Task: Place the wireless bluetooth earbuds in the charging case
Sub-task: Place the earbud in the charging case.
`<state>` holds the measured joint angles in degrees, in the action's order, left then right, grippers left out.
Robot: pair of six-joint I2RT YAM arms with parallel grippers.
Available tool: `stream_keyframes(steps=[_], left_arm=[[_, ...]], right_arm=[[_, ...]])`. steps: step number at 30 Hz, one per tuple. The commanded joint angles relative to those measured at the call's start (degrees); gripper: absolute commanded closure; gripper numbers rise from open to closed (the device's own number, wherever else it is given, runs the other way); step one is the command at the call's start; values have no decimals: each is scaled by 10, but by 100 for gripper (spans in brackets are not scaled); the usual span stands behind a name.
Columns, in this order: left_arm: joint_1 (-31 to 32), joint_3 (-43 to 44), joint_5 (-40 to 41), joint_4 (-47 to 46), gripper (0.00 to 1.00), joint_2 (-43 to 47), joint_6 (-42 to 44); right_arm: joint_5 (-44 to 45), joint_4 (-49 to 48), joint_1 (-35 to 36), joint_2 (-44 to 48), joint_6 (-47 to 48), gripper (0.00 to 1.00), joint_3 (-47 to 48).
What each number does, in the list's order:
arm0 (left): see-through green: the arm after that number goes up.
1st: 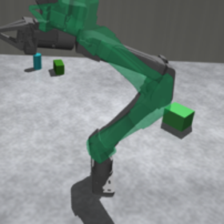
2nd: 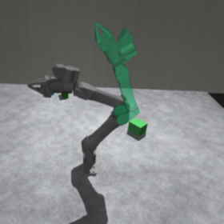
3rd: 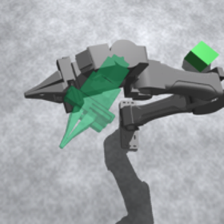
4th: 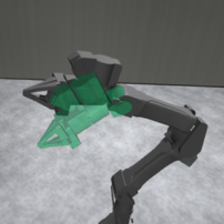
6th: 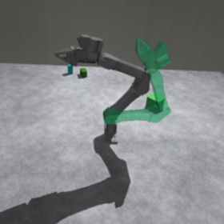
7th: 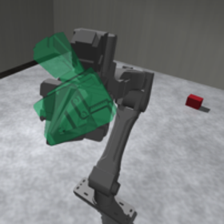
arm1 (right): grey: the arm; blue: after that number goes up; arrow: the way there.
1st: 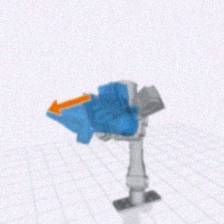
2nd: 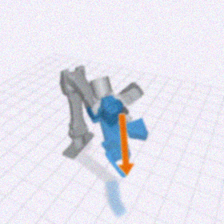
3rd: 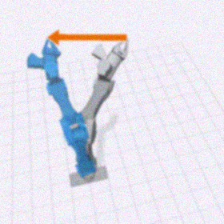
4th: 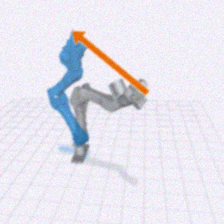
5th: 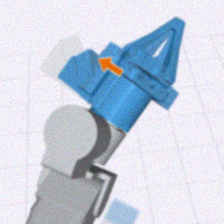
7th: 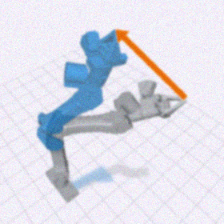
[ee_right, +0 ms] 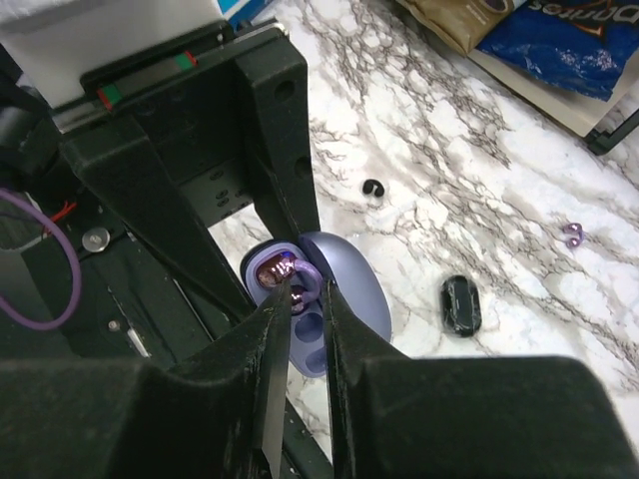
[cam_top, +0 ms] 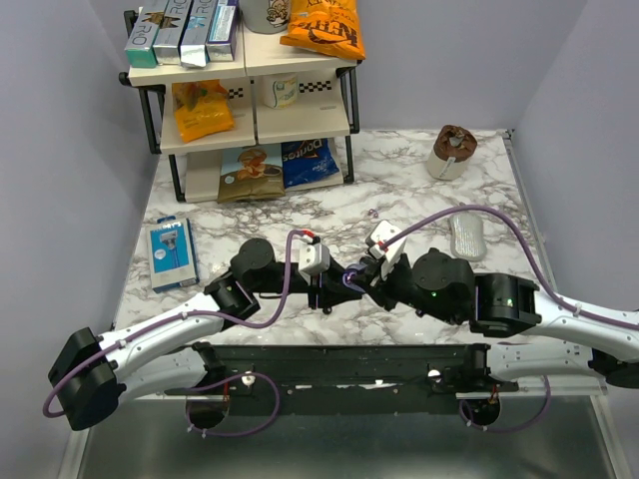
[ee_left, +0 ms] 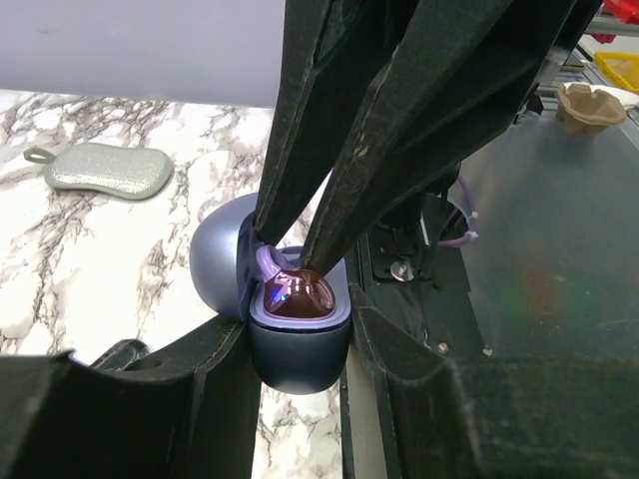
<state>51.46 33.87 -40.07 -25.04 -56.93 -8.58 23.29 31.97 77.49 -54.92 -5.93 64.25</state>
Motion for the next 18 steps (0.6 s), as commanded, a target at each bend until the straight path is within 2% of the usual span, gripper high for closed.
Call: stream_keyframes(steps=[1, 10, 18], left_arm=[[7, 5, 3, -1, 100, -2, 19], [7, 6, 7, 2, 100, 0, 24], [7, 7, 2, -6, 100, -2, 14]], right_arm=[[-3, -5, -4, 7, 2, 72, 21], [24, 3, -4, 25, 2, 70, 18], [35, -2, -4, 10, 0, 74, 18]])
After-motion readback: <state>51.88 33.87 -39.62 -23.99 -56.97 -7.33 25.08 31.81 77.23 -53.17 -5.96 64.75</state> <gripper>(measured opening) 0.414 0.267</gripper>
